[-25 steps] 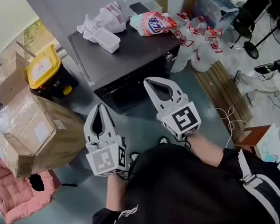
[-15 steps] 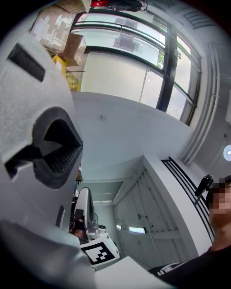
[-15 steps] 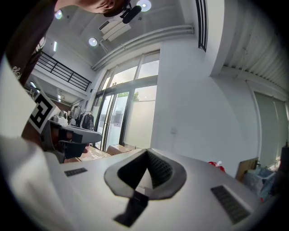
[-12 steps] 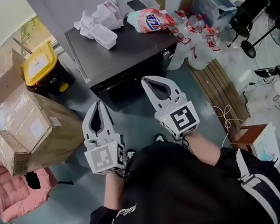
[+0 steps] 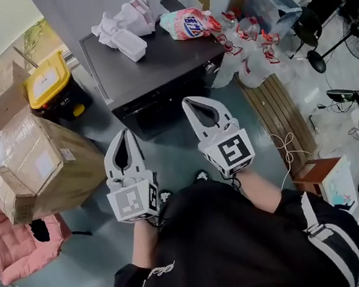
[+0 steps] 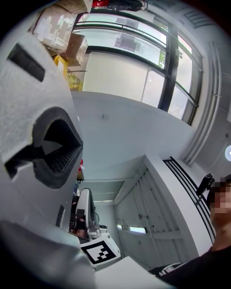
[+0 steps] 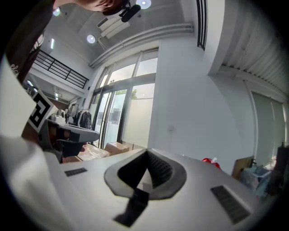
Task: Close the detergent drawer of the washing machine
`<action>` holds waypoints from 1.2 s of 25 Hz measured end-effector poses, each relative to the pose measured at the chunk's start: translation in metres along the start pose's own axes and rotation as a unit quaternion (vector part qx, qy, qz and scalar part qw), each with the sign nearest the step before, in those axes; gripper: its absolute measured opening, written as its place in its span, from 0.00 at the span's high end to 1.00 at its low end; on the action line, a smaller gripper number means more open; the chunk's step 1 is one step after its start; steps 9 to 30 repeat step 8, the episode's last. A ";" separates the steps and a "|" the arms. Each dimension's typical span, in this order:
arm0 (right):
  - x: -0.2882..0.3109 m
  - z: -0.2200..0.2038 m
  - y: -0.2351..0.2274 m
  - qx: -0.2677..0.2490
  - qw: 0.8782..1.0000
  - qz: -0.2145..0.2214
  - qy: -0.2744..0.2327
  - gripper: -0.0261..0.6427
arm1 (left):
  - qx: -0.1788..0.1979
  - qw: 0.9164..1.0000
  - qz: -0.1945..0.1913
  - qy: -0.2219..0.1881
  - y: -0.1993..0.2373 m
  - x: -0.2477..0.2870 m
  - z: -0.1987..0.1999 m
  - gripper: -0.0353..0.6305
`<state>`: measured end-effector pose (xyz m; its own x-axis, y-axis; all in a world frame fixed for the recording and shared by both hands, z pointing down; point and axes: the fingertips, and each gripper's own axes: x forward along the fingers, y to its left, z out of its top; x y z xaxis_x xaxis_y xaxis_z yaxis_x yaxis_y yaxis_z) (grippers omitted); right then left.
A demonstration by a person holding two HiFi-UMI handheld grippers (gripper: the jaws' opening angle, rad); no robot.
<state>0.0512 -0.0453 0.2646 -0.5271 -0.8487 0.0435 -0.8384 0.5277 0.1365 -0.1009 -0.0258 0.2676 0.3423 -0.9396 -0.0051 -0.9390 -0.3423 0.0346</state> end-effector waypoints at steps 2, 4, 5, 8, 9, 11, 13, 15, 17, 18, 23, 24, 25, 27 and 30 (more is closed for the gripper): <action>-0.003 -0.001 -0.002 0.002 1.000 -0.003 0.002 0.95 | 0.001 1.000 -0.002 0.002 -0.003 0.000 -0.001 0.94; -0.005 -0.003 -0.004 0.001 1.000 -0.005 0.001 0.95 | 0.001 1.000 -0.003 0.002 -0.005 0.001 -0.001 0.94; -0.005 -0.003 -0.005 -0.001 1.000 -0.005 0.000 0.95 | 0.002 1.000 -0.003 0.002 -0.006 0.001 0.000 0.94; -0.006 -0.004 -0.008 -0.001 1.000 -0.007 0.001 0.95 | 0.004 1.000 -0.004 0.001 -0.009 0.004 0.000 0.94; -0.006 -0.004 -0.008 -0.001 1.000 -0.007 0.001 0.95 | 0.004 1.000 -0.004 0.001 -0.009 0.004 0.000 0.94; -0.006 -0.004 -0.008 -0.001 1.000 -0.007 0.001 0.95 | 0.004 1.000 -0.004 0.001 -0.009 0.004 0.000 0.94; -0.006 -0.004 -0.008 -0.001 1.000 -0.007 0.001 0.95 | 0.004 1.000 -0.004 0.001 -0.009 0.004 0.000 0.94; -0.006 -0.004 -0.008 -0.001 1.000 -0.007 0.001 0.95 | 0.004 1.000 -0.004 0.001 -0.009 0.004 0.000 0.94; -0.006 -0.004 -0.008 -0.001 1.000 -0.007 0.001 0.95 | 0.004 1.000 -0.004 0.001 -0.009 0.004 0.000 0.94; -0.006 -0.004 -0.008 -0.001 1.000 -0.007 0.001 0.95 | 0.004 1.000 -0.004 0.001 -0.009 0.004 0.000 0.94; -0.006 -0.004 -0.008 -0.001 1.000 -0.007 0.001 0.95 | 0.004 1.000 -0.004 0.001 -0.009 0.004 0.000 0.94; -0.006 -0.004 -0.008 -0.001 1.000 -0.007 0.001 0.95 | 0.004 1.000 -0.004 0.001 -0.009 0.004 0.000 0.94; -0.006 -0.004 -0.008 -0.001 1.000 -0.007 0.001 0.95 | 0.004 1.000 -0.004 0.001 -0.009 0.004 0.000 0.94; -0.006 -0.004 -0.008 -0.001 1.000 -0.007 0.001 0.95 | 0.004 1.000 -0.004 0.001 -0.009 0.004 0.000 0.94; -0.006 -0.004 -0.008 -0.001 1.000 -0.007 0.001 0.95 | 0.004 1.000 -0.004 0.001 -0.009 0.004 0.000 0.94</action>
